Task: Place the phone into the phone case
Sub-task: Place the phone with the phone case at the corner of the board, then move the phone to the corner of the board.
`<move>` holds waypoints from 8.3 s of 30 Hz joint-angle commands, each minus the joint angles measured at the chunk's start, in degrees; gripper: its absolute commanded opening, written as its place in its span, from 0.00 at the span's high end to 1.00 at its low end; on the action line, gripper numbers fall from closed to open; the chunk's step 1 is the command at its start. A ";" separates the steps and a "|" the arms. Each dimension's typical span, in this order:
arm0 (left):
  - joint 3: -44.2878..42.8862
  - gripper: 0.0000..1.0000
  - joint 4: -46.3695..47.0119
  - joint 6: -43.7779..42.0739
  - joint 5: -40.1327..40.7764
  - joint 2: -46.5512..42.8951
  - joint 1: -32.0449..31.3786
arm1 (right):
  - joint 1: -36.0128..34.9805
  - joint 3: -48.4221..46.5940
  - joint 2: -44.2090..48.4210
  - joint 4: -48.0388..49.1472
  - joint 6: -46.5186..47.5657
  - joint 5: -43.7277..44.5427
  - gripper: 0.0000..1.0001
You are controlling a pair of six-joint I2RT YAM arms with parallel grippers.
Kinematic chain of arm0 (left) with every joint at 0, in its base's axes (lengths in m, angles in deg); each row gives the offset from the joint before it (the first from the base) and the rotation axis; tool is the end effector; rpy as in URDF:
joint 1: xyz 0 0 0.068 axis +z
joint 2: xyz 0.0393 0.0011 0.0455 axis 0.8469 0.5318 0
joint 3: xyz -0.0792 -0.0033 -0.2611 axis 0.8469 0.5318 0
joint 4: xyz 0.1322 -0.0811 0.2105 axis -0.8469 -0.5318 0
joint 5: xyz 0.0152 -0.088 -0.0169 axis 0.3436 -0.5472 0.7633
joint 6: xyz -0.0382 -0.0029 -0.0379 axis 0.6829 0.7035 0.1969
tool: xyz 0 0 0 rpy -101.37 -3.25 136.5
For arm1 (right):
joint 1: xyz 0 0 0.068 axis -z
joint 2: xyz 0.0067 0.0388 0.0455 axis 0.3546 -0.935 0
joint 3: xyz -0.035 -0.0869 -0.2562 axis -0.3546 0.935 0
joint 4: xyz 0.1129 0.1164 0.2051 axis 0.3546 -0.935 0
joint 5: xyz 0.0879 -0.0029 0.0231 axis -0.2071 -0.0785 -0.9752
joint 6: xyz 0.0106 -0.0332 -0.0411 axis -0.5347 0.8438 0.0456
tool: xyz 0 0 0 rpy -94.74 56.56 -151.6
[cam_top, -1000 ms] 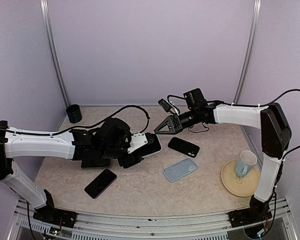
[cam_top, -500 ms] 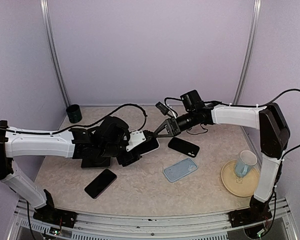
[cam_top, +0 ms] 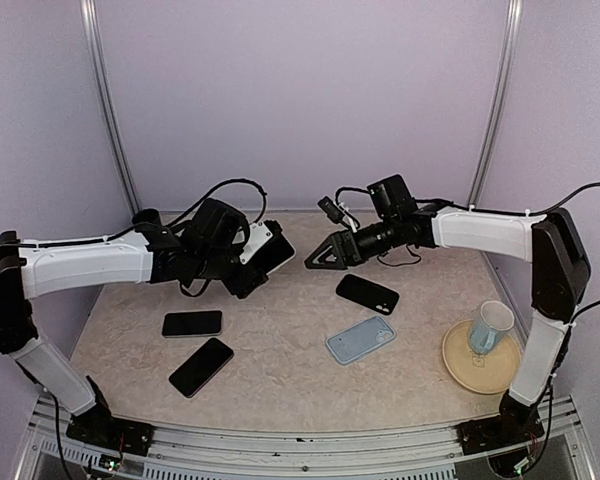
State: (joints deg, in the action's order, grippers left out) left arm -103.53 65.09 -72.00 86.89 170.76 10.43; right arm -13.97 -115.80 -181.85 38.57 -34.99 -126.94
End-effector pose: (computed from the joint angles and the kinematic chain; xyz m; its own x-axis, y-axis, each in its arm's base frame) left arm 0.2398 -0.2479 0.2578 -0.2577 0.7124 -0.6527 0.6968 0.6050 0.3852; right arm 0.3243 0.2574 0.2536 -0.7225 -0.3047 -0.6206 -0.6912 0.2976 0.6585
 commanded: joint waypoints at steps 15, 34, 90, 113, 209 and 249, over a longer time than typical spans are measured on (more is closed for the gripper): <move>-11.88 0.55 -1.46 14.61 -5.27 9.57 14.92 | 2.09 6.05 6.54 2.81 -1.50 11.47 0.00; -24.10 0.55 -3.07 19.90 -10.30 24.73 28.78 | 2.07 7.18 7.43 2.64 -1.30 11.76 0.00; -35.11 0.18 -9.42 27.05 -13.06 41.40 39.18 | 2.07 8.00 6.22 2.77 -1.28 11.83 0.00; -31.14 0.01 -7.76 28.28 -9.23 36.44 37.87 | 2.02 7.67 6.02 2.29 -0.75 12.42 0.00; 35.91 0.01 8.19 51.37 4.25 -11.96 -7.67 | -10.66 18.39 17.04 5.88 10.40 34.21 0.00; 20.53 0.20 20.36 38.83 -2.83 8.83 -10.91 | -10.61 15.43 16.63 1.72 3.35 35.76 0.00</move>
State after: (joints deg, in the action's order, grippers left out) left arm -79.88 82.68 -28.50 87.57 176.57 -0.08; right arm -24.44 -98.40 -165.74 42.11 -28.72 -92.06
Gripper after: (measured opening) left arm 0.801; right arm 0.996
